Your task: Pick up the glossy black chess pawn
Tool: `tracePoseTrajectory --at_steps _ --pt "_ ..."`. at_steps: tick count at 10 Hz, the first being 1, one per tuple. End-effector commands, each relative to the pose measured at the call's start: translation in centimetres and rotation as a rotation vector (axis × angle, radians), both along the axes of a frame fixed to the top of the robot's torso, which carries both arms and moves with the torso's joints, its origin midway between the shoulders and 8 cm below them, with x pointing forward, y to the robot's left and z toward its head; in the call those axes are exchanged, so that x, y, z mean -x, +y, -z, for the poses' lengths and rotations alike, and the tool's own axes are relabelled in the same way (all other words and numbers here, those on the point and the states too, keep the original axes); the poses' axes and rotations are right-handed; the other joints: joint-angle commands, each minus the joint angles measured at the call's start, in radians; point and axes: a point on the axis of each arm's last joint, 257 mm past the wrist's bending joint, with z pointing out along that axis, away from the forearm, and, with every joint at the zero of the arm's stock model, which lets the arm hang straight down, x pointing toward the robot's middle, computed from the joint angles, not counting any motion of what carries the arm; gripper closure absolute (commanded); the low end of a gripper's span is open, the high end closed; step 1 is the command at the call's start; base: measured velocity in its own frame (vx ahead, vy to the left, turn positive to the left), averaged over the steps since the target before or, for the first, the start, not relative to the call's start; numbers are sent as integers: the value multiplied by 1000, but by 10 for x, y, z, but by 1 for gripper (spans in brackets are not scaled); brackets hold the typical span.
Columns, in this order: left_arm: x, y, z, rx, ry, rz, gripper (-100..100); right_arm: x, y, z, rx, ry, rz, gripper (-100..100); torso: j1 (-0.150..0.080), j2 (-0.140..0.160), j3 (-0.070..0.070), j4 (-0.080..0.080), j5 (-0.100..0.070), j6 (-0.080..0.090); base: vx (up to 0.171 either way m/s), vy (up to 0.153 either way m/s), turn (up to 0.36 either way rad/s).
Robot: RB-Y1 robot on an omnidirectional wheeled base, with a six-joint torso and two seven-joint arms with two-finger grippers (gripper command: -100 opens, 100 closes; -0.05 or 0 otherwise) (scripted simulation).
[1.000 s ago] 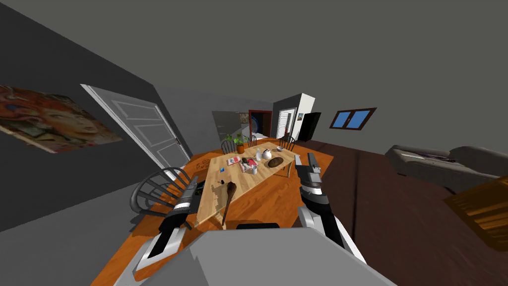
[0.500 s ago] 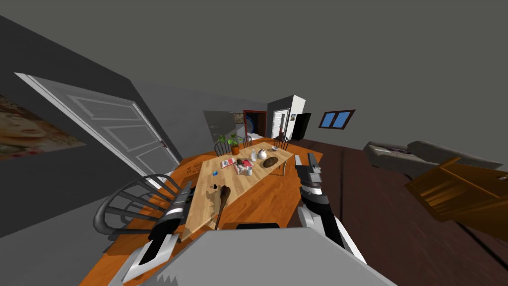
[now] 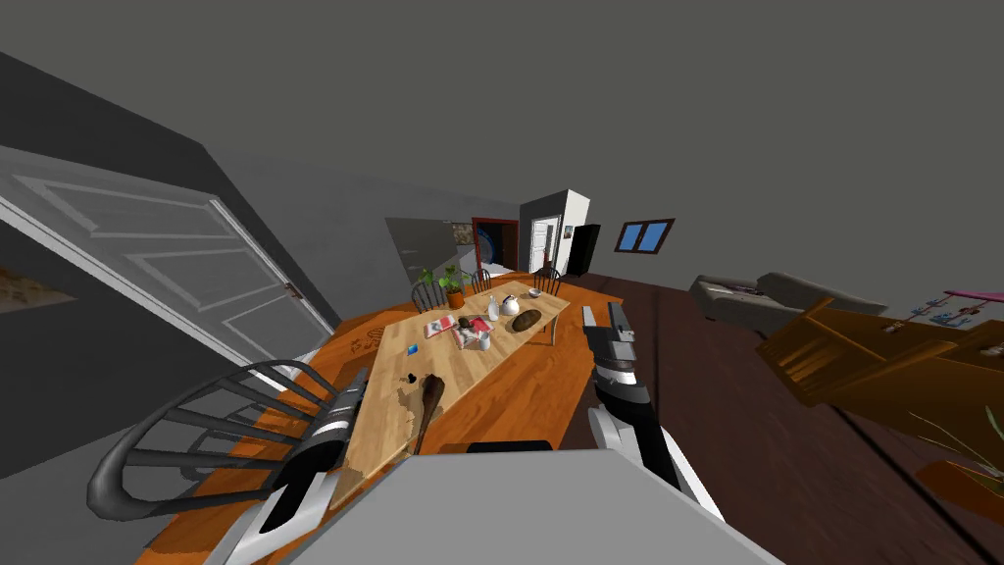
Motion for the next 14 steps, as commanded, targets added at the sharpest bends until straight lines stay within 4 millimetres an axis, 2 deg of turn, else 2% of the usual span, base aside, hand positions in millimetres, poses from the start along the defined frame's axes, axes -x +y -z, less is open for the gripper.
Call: tracePoseTrajectory --at_steps 1,2,3,4,5,6,7,9,10,11,13,14 --pt "15 23 11 -5 35 -49 -100 0 0 0 0 0 0 0 0 0 0 0 0 0 35 -52 -212" --pt "22 25 23 10 57 -60 -100 0 0 0 0 0 0 0 -1 0 0 0 0 1 29 -43 -100" --pt "32 43 26 2 78 -99 -100 0 0 0 0 0 0 0 -1 0 0 0 0 0 39 -47 -246" --pt "39 46 40 19 102 -111 -100 0 0 0 0 0 0 0 -1 0 0 0 0 1 38 -32 -91" --pt "53 63 46 19 130 -154 -100 0 0 0 0 0 0 0 0 0 0 0 0 0 50 -46 -169" --pt "58 65 55 30 145 -162 -100 0 0 0 0 0 0 0 -1 -1 -1 0 0 1 37 -35 -117" --pt "75 82 65 37 179 -208 -100 0 0 0 0 0 0 0 0 -1 0 0 0 0 39 -48 -187" --pt "78 82 70 43 187 -212 -100 0 0 0 0 0 0 0 -1 0 0 0 0 0 22 -29 -54" --pt "98 98 84 57 227 -261 -100 0 0 0 0 0 0 0 0 1 1 0 0 0 31 -34 -207" --pt "98 98 84 57 227 -261 -100 0 0 0 0 0 0 0 0 0 0 0 0 0 34 -29 -113" --pt "135 125 104 83 291 -351 -100 0 0 0 0 0 0 0 -1 0 0 0 0 0 60 -56 -246" --pt "139 124 110 91 301 -356 -100 0 0 0 0 0 0 0 -2 -2 -1 0 -1 0 51 -45 -106"
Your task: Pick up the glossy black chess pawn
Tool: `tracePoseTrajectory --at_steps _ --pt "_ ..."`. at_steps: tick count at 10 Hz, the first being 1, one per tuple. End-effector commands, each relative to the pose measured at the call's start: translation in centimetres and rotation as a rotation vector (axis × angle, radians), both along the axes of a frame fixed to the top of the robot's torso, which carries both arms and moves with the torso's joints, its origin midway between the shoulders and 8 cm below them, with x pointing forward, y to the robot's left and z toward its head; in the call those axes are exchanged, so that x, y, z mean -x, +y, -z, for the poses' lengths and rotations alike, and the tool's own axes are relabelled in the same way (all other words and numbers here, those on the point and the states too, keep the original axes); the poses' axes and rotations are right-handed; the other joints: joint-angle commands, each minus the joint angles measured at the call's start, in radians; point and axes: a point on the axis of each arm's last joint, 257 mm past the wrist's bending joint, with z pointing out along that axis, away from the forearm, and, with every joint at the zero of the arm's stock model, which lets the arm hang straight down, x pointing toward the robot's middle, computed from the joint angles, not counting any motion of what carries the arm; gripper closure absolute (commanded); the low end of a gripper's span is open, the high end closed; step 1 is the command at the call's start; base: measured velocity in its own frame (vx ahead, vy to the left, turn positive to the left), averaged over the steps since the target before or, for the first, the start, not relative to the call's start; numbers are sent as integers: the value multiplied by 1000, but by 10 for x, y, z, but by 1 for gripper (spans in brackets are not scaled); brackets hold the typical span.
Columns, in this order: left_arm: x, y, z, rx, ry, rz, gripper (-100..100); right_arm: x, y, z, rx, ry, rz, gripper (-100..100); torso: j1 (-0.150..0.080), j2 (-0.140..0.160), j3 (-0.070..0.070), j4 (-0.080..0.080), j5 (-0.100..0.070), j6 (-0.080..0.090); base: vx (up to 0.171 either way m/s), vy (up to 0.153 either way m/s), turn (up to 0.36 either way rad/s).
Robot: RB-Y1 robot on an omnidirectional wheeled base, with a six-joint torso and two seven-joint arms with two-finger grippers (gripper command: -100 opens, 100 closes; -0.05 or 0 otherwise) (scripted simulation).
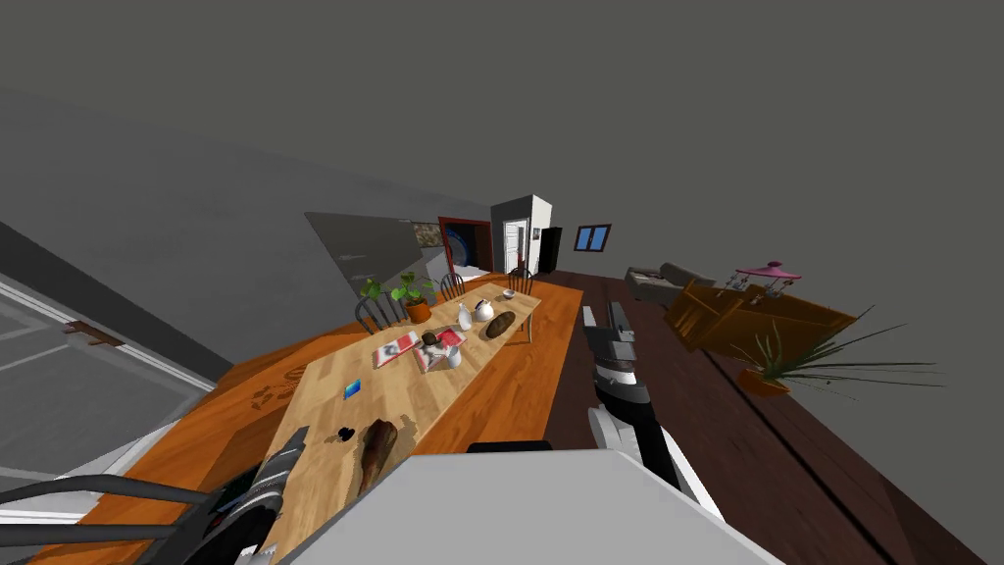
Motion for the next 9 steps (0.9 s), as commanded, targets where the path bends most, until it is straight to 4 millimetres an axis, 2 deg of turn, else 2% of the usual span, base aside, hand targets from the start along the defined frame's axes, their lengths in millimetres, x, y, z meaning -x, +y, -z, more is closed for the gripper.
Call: tracePoseTrajectory --at_steps 1,3,5,6,7,9 --pt "3 3 6 8 11 -12 -100 0 0 0 0 0 0 0 0 0 0 0 0 0 14 -10 39" --pt "36 23 20 30 59 -92 -100 0 0 0 0 0 0 0 2 2 1 1 0 1 38 -34 -261" --pt "43 21 28 44 72 -102 -100 0 0 0 0 0 0 0 1 1 0 0 0 0 35 -19 -4" --pt "56 30 32 52 89 -135 -100 0 0 0 0 0 0 0 2 2 1 0 0 0 31 -21 -181" --pt "79 33 47 81 121 -179 -100 0 0 0 0 0 0 0 2 1 1 0 0 1 50 -45 -276" --pt "95 36 56 101 143 -215 -100 0 0 0 0 0 0 0 0 0 0 0 0 0 53 -37 -136"
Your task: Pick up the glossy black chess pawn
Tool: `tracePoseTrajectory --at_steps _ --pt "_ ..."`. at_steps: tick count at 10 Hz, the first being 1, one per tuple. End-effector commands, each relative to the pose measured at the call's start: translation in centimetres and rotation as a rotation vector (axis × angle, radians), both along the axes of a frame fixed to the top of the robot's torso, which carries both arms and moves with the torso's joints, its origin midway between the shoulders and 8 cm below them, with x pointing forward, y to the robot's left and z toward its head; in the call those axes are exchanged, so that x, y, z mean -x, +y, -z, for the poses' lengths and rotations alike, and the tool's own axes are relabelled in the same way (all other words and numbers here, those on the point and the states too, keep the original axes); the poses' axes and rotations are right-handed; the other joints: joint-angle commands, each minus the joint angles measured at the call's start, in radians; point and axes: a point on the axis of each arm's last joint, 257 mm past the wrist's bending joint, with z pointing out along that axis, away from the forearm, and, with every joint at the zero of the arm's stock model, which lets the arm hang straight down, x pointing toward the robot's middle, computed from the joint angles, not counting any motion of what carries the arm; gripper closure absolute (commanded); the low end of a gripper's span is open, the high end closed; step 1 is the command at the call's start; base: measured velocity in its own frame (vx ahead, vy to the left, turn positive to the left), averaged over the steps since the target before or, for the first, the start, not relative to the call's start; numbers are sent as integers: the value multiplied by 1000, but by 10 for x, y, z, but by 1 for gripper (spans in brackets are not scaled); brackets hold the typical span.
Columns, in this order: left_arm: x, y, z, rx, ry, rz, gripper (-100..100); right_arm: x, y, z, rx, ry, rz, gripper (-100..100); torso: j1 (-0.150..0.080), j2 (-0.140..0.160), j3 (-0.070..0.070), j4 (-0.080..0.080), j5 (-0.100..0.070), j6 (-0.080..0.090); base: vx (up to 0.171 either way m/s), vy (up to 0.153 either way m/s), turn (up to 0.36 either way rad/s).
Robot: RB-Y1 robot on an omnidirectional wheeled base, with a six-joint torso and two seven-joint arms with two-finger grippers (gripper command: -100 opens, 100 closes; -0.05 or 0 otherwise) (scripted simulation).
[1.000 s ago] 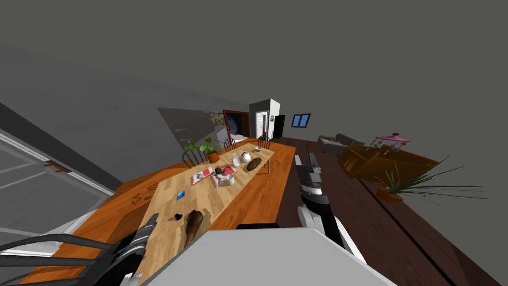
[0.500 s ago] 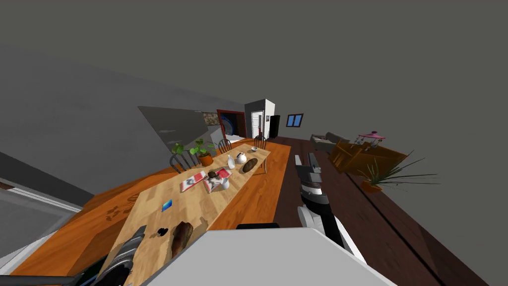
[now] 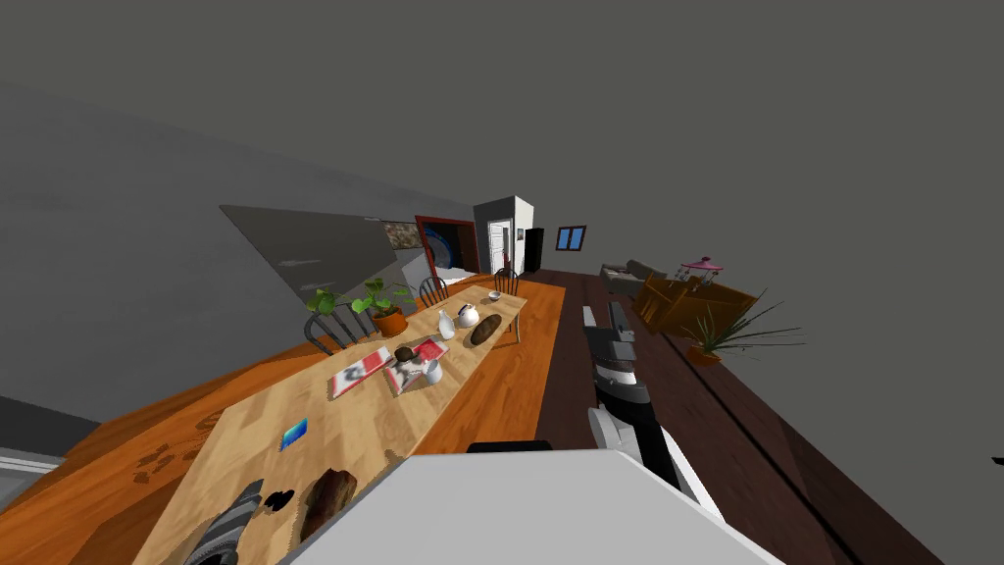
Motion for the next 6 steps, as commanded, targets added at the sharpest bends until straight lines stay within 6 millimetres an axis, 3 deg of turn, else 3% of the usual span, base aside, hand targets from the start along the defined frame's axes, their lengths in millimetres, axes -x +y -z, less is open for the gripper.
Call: tracePoseTrajectory --at_steps 1,4,6 --pt "7 3 3 8 6 -10 -100 0 0 0 0 0 0 0 0 0 0 0 0 0 19 -6 34" --pt "45 8 23 55 52 -94 -100 0 0 0 0 0 0 0 0 1 1 0 0 1 35 -24 -168" --pt "54 8 27 67 63 -114 -100 0 0 0 0 0 0 0 0 1 0 0 0 0 35 -21 -61"
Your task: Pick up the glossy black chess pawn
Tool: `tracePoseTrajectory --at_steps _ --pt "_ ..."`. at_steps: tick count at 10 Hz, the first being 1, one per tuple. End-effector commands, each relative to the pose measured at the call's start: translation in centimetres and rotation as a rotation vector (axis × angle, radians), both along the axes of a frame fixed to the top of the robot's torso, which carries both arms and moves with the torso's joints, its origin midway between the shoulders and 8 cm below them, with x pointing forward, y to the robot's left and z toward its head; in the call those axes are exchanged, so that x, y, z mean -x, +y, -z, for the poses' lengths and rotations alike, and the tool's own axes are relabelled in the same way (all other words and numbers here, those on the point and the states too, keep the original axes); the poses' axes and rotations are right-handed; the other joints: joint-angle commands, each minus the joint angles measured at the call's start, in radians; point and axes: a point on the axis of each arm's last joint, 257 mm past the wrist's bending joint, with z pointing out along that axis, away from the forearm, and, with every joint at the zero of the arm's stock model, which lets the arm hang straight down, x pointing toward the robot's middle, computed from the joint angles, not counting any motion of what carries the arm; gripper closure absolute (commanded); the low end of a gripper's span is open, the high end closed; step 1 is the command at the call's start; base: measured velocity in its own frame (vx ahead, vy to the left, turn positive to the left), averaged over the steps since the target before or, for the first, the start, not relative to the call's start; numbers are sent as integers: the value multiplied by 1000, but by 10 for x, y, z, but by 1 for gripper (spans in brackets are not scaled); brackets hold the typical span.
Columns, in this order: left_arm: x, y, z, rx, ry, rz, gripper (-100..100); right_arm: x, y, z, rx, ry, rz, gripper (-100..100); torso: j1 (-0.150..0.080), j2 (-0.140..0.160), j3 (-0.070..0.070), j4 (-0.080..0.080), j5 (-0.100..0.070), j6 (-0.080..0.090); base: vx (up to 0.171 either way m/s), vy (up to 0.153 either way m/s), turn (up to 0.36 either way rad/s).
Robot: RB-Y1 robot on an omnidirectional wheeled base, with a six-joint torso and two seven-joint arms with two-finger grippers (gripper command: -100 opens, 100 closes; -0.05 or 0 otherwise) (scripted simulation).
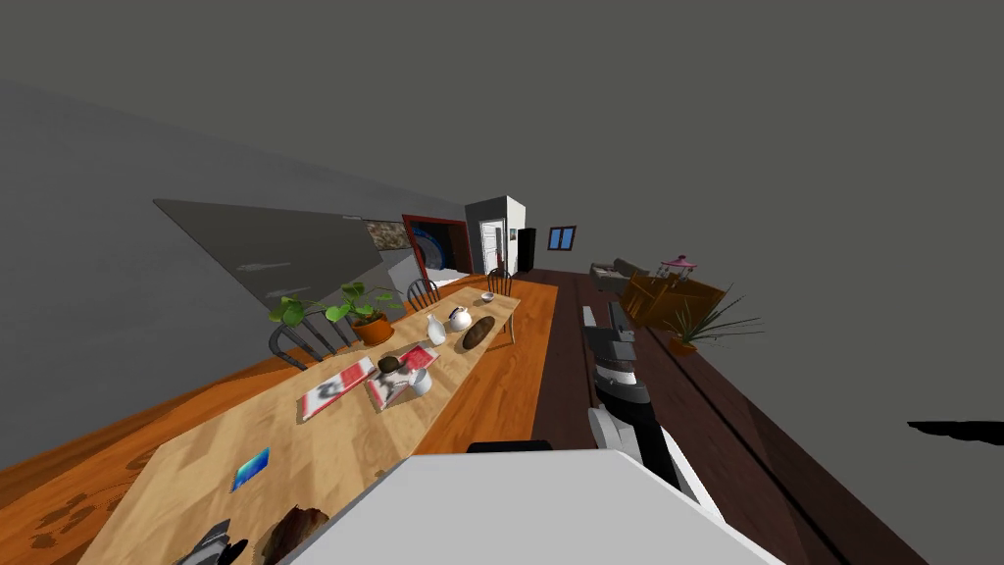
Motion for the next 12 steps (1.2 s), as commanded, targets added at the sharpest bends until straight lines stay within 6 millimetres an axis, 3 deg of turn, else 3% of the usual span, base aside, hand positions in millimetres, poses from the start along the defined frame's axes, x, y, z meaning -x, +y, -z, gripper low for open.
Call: tracePoseTrajectory --at_steps 1,4,5,6,7,9,10,12 --pt "4 1 4 8 5 -12 -100 0 0 0 0 0 0 0 0 0 0 0 0 0 19 -7 -41" --pt "22 2 12 31 25 -52 -100 0 0 0 0 0 0 0 1 1 0 0 0 0 23 -9 -81" --pt "18 1 10 26 22 -44 -100 0 0 0 0 0 0 0 1 1 0 0 0 0 12 -3 -16" --pt "19 1 10 27 22 -45 0 0 0 0 0 0 0 0 1 1 1 0 0 0 0 0 0" --pt "20 -9 18 28 25 -34 -100 0 0 0 0 0 0 0 1 2 1 0 0 0 65 99 72" --pt "19 -11 19 29 25 -33 -100 0 0 0 0 0 0 0 10 -4 -2 -1 2 0 88 112 33" --pt "19 -12 19 28 26 -32 100 0 0 0 0 0 0 0 7 -2 -1 -1 2 0 9 12 -3" --pt "20 -12 20 29 27 -33 100 0 0 0 0 0 0 0 2 1 1 1 0 1 2 4 -2"
